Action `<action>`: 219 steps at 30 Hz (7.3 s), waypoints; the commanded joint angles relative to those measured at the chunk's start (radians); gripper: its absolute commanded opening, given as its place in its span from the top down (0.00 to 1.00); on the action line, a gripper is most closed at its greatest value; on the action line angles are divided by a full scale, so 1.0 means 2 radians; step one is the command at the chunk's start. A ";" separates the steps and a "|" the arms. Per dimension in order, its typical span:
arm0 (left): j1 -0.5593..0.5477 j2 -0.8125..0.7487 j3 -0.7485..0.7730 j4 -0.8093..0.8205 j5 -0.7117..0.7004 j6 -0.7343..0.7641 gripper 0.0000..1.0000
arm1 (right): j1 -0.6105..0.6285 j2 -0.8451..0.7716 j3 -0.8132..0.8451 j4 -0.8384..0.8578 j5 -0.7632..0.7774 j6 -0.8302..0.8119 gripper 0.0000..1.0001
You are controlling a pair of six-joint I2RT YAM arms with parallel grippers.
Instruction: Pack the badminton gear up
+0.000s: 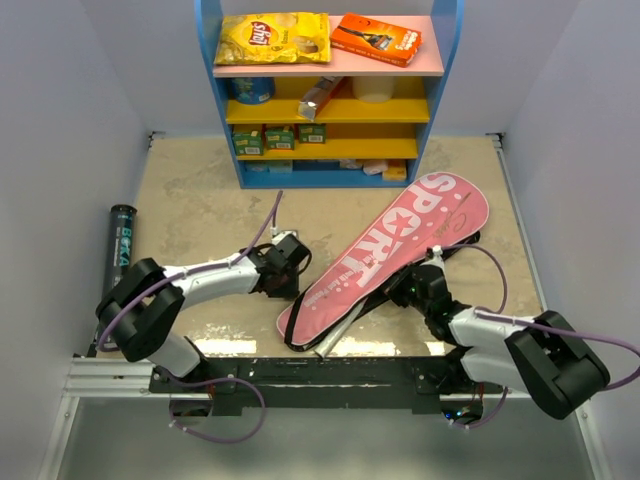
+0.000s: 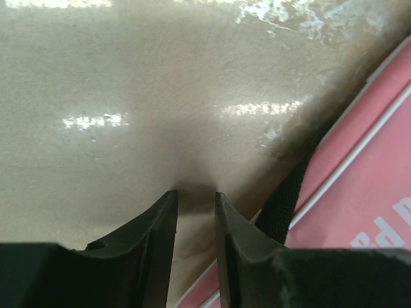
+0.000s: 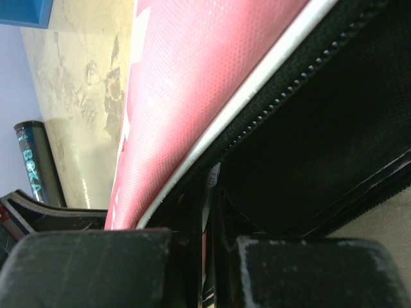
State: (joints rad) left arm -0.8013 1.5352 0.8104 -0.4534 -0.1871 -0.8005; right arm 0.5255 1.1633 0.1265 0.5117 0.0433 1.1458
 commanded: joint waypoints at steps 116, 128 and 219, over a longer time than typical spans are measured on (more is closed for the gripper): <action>-0.020 0.151 0.005 0.283 0.191 -0.087 0.76 | -0.172 0.211 0.321 -0.378 0.048 -0.199 0.84; 0.099 0.022 -0.052 0.194 0.150 -0.025 0.76 | -0.087 0.257 0.348 -0.380 0.045 -0.169 0.84; 0.230 0.075 0.108 0.121 0.311 0.111 0.78 | -0.168 0.177 0.349 -0.442 0.136 -0.090 0.71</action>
State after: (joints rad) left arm -0.3473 1.6833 1.0317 -0.2417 0.4084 -0.5991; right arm 0.1951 1.5013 0.8284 -0.4656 0.3218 0.9348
